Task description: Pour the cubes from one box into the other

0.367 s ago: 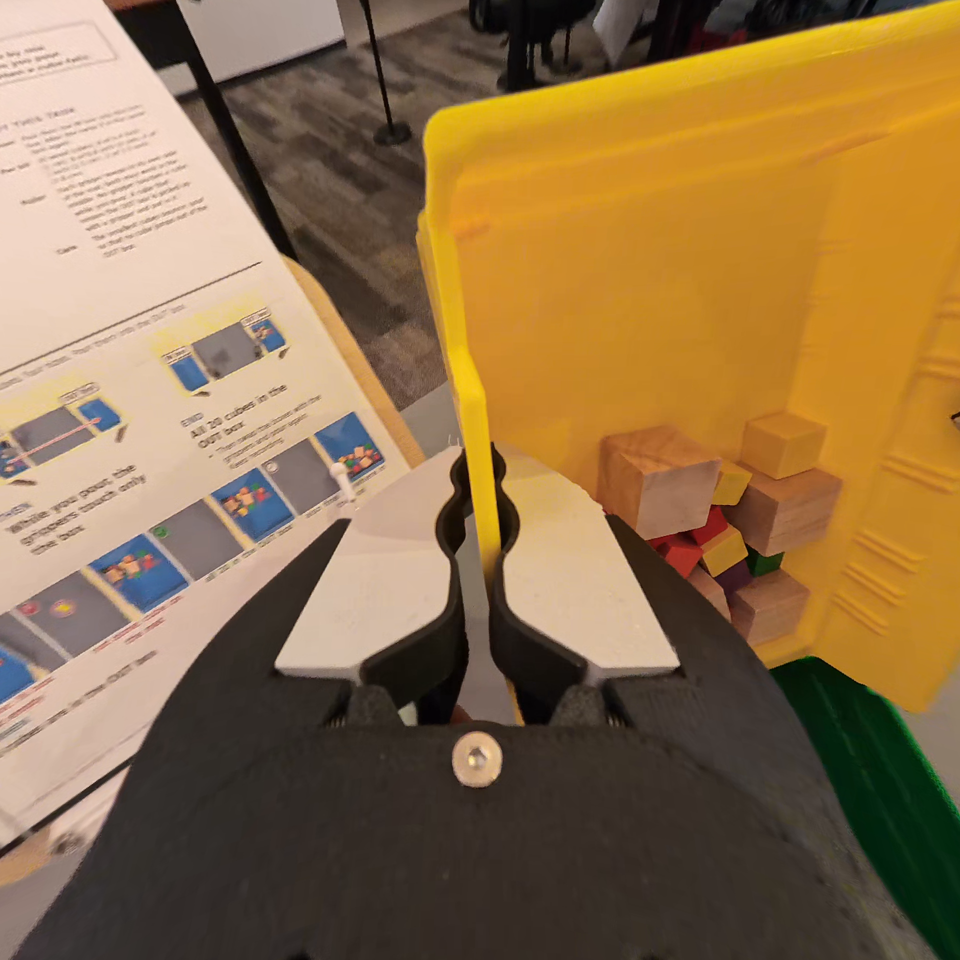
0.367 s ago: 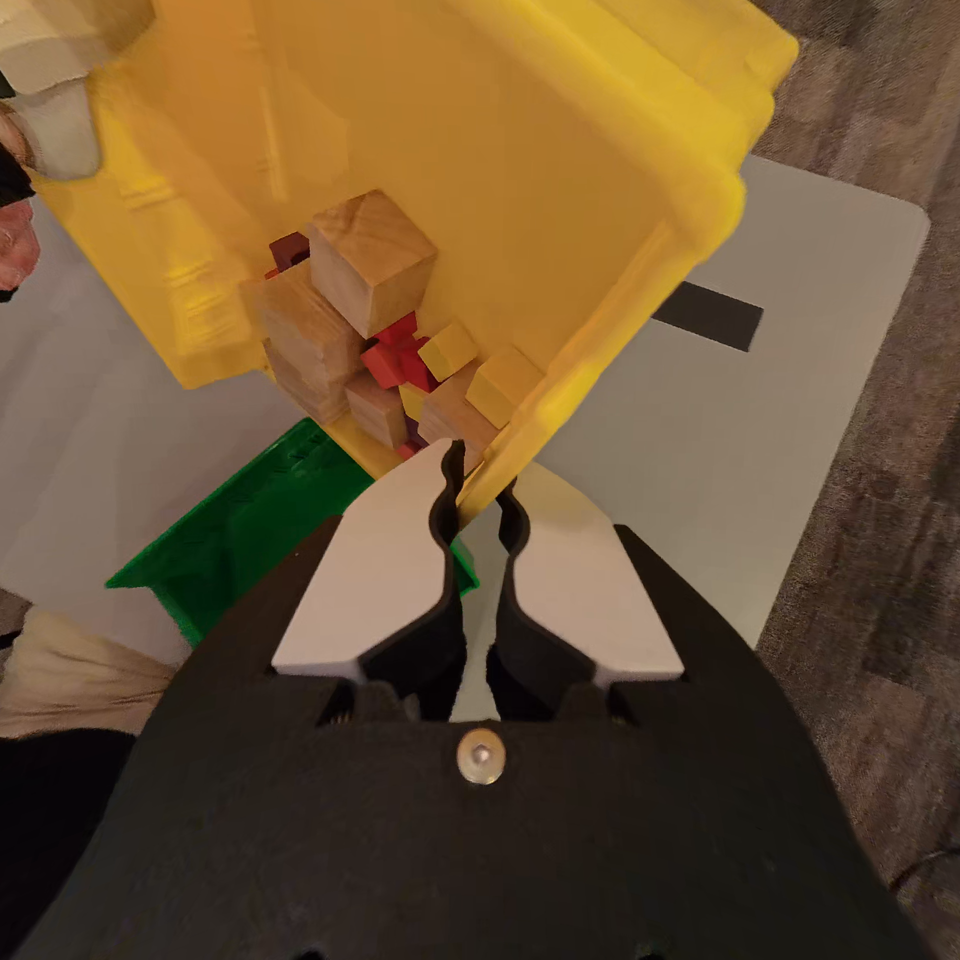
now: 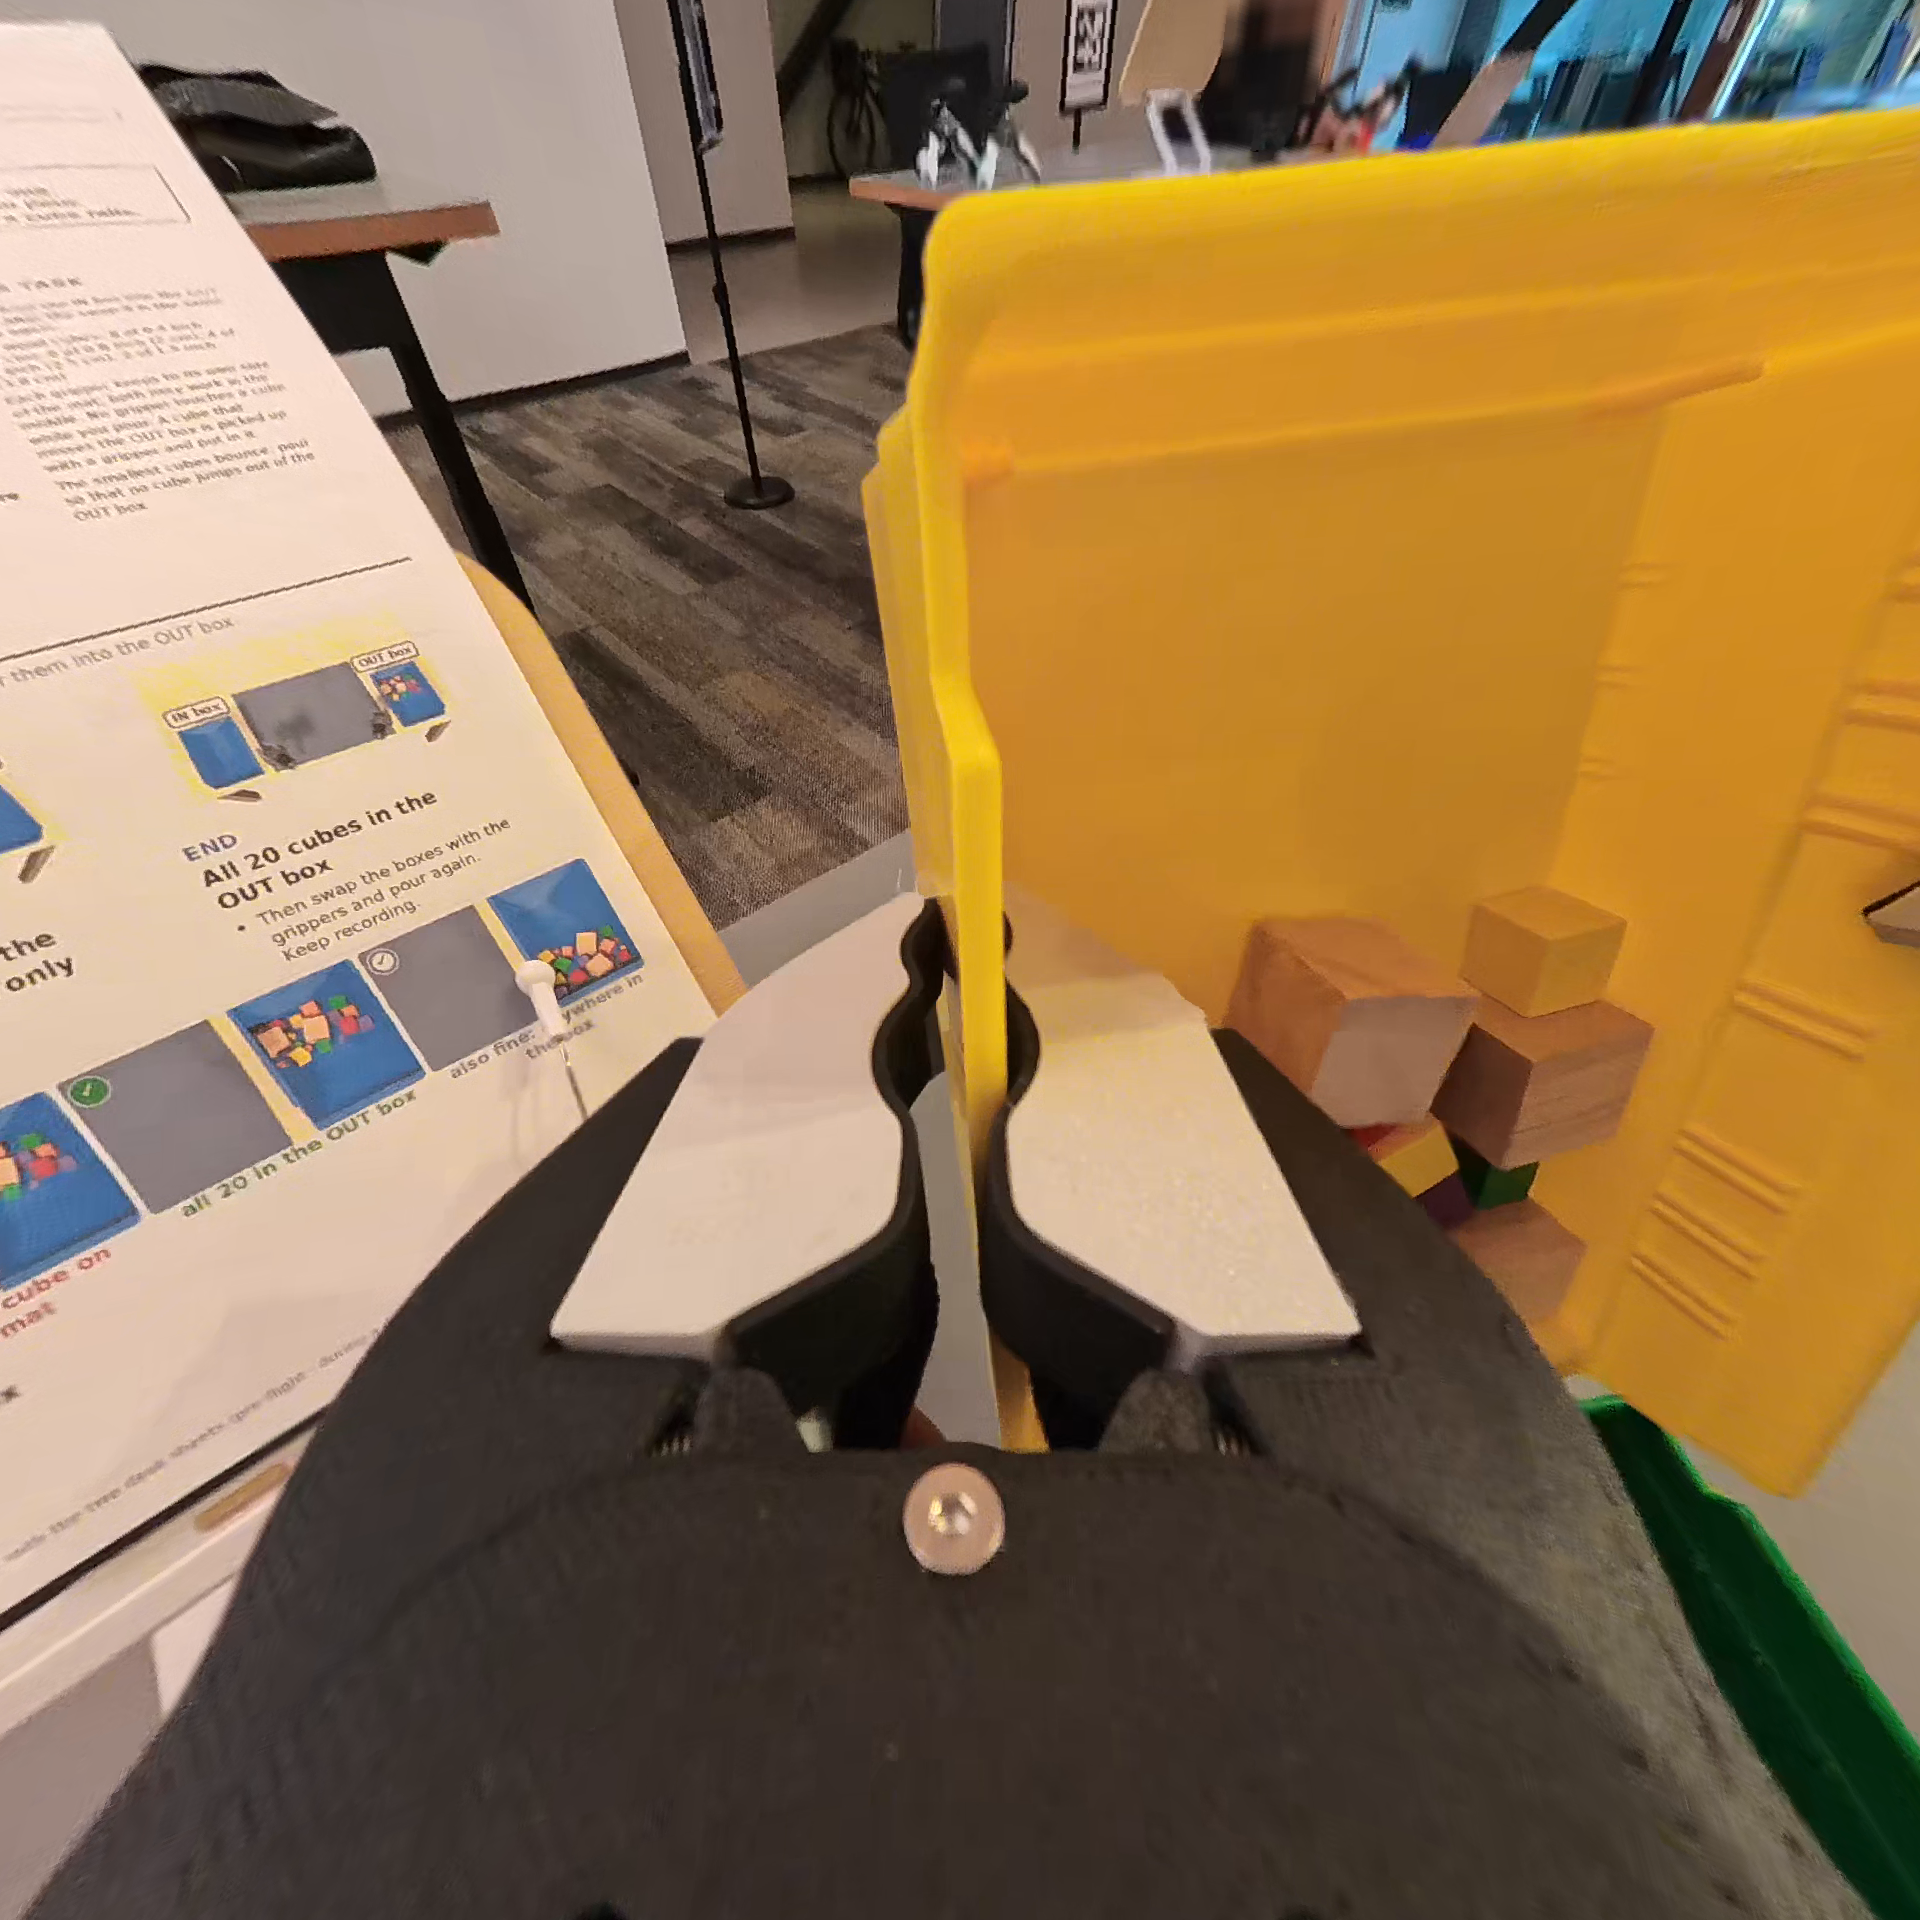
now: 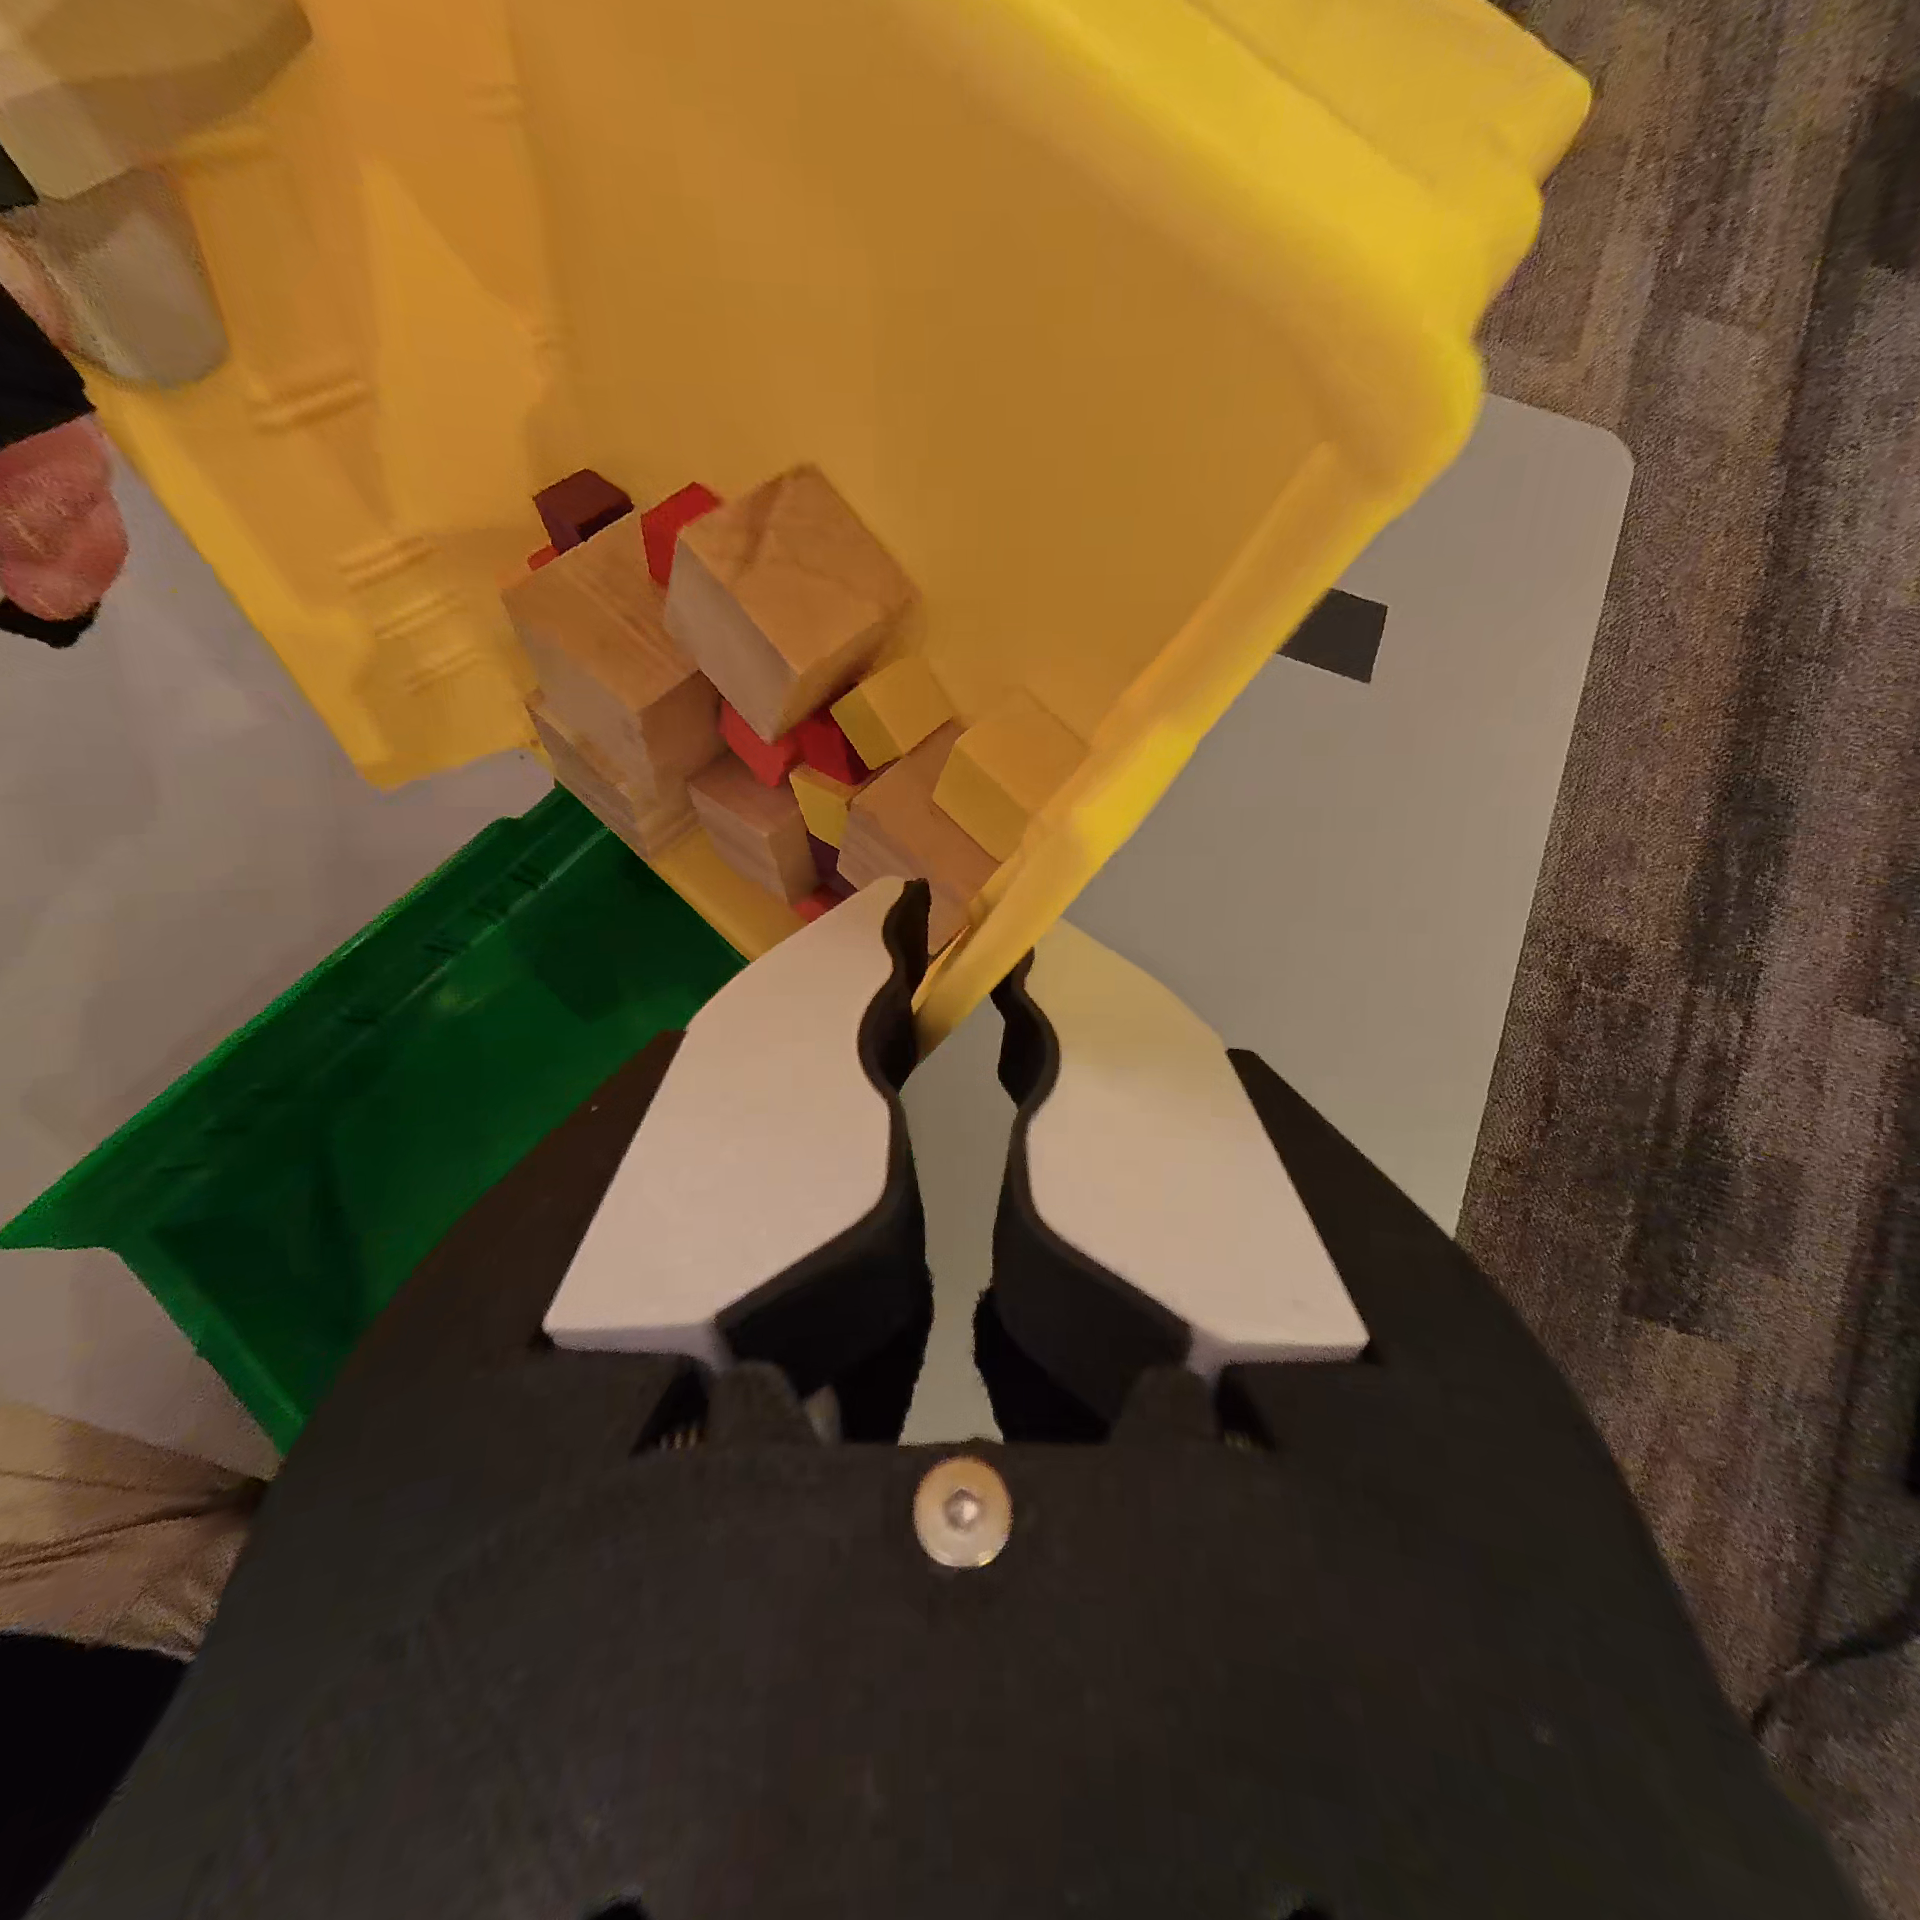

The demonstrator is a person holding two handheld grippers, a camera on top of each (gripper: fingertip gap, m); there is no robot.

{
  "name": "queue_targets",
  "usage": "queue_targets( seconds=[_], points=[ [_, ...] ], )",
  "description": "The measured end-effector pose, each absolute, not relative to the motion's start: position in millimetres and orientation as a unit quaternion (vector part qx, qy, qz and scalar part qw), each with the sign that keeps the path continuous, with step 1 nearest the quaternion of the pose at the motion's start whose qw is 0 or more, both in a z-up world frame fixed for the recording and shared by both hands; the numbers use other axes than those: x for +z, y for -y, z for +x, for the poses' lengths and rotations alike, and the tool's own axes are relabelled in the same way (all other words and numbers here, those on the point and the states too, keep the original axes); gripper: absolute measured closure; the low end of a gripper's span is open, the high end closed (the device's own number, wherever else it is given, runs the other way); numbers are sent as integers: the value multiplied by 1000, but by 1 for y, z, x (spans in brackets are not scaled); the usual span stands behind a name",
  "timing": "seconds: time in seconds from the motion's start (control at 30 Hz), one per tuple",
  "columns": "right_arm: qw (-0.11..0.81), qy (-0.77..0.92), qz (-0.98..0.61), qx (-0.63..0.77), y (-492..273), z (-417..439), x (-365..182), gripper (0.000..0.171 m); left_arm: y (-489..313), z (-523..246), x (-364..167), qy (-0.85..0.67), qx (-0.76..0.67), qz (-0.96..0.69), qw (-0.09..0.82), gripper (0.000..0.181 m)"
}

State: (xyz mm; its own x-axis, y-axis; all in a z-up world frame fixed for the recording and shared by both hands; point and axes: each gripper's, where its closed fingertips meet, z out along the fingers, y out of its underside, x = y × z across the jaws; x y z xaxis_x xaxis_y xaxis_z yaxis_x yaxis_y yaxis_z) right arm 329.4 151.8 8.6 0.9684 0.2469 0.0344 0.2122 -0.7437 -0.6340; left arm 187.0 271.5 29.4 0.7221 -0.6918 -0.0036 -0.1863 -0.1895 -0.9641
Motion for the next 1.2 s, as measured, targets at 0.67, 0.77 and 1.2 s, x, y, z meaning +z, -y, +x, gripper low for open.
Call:
queue_targets(
  seconds=[0.67,0.77,1.2],
  points=[
    [441,134,-887,-38,-115,314,4,164,-231,172,31,-262,-283,-652,653,177],
    [450,132,-882,-42,-113,314,3,164,-227,171,29,-258,-283,-645,662,176],
    [502,133,-853,-52,-93,308,16,163,-208,169,51,-253,-295,-602,697,176]
  ],
)
